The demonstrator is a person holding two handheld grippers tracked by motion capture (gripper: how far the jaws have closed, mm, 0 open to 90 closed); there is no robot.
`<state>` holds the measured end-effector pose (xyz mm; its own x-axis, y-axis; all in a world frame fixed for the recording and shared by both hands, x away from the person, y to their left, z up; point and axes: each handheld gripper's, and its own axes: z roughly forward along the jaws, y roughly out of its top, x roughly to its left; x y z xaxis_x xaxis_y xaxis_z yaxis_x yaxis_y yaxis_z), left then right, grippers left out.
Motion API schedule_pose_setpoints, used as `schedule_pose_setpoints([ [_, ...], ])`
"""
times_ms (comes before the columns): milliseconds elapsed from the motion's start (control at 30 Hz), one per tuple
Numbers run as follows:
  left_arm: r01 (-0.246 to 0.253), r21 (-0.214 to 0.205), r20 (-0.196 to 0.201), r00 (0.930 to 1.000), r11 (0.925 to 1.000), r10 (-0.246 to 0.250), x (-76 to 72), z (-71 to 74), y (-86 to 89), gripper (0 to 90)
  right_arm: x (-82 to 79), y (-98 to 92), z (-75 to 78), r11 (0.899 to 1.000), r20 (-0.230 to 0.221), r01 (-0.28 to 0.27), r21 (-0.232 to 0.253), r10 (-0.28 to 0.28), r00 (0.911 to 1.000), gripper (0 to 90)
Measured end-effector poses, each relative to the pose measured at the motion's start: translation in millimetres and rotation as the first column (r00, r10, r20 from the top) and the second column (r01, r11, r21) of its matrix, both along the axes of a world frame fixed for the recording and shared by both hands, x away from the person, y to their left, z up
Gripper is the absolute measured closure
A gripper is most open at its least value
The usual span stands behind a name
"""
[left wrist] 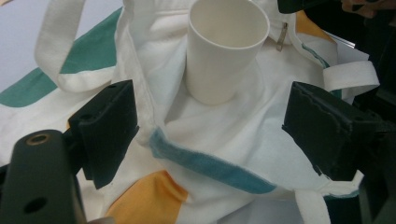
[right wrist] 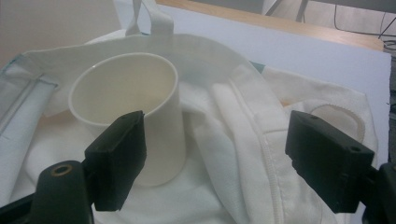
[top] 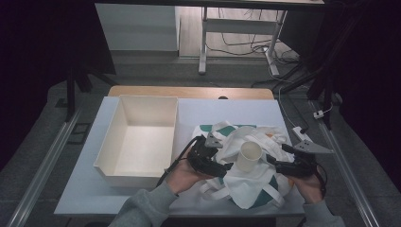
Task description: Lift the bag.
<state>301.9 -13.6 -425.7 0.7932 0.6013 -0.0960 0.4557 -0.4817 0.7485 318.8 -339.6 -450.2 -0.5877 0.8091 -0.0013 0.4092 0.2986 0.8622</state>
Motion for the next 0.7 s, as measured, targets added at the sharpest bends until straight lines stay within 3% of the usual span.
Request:
schedule_pose_setpoints([
  [167,-0.031,-0.006,-0.003,0.9995,0.9995,0.031,5.1,-6.1,0.2,17.8,0.3,0.2,-0.5,1.0,-0.002,0.0,-0.001,0.0,1.0,20.2],
  [433,-0.066,0.033,-0.004,0.9978,0.9973,0.066,13.0,-19.3,-3.5,17.8,0.9,0.7,-2.7,1.0,-0.004,-0.002,-0.006,0.002,1.0,20.4],
  [700,-0.073,0.06,-0.029,0.9968,0.9955,0.075,18.7,-31.3,-6.2,24.9,0.3,-2.2,-0.2,1.0,0.0,0.009,-0.014,-0.009,1.0,20.5],
])
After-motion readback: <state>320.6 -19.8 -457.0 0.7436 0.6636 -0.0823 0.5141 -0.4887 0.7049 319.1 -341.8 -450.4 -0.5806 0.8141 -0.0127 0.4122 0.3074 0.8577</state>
